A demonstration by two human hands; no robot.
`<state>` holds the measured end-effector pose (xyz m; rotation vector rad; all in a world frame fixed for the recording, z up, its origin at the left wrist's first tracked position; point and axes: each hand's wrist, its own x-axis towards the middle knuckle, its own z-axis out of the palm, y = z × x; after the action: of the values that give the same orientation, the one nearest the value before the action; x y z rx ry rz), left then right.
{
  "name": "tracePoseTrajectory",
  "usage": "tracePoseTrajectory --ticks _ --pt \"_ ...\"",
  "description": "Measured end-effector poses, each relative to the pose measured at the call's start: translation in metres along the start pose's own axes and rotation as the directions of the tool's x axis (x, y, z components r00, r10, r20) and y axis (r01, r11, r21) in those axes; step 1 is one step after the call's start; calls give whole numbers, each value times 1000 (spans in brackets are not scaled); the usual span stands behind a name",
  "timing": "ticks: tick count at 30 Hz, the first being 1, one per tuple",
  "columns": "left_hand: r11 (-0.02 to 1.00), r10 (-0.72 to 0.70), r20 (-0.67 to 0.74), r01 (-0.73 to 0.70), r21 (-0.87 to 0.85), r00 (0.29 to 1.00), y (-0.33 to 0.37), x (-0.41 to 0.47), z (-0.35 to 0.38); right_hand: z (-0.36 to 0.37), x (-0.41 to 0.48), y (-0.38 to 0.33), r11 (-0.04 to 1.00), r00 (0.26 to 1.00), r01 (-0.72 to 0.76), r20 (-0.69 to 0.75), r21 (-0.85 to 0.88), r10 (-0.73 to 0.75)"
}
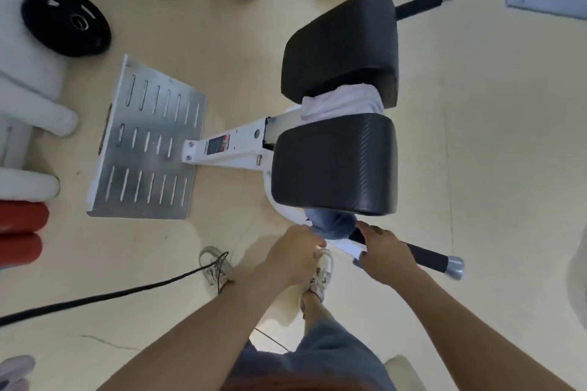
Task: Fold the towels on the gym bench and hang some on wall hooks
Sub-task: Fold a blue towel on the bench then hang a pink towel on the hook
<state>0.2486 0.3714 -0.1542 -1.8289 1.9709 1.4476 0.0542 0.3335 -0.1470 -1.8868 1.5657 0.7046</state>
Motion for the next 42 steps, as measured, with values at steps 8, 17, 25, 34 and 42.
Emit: tracePoseTrajectory --ticks 8,17,25,34,42 --pt "978 -179 -83 186 89 980 40 55 77 22 29 21 981 977 171 -113 -89 -180" --pt "813 -319 -335 74 -577 886 90 35 19 9 19 30 848 960 227 -254 478 -114" --pt "614 -180 -137 2 -789 974 96 -38 -26 -78 -57 29 674 975 222 -157 705 -158" --pt "822 -392 -667 -84 -563 634 105 -119 -34 -152 -121 1 409 826 13 221 913 -518" --pt "113 -435 -141 -101 -988 889 185 -108 7 -166 -129 32 125 661 -154 196 980 -724"
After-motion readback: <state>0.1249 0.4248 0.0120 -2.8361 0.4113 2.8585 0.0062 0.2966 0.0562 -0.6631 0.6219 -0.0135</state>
